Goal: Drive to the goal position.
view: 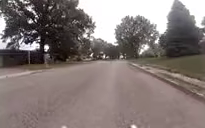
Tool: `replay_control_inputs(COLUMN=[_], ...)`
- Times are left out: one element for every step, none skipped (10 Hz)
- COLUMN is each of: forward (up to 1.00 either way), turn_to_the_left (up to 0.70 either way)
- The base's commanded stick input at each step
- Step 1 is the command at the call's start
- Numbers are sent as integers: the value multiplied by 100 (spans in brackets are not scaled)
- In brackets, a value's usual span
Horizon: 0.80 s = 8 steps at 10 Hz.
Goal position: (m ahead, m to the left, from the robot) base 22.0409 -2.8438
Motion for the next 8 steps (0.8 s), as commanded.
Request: replay_control_inputs(forward=[50,50,50,50,50,50,50,50], turn_to_the_left=[0,-50,-50,-50,-28,0,0,0])
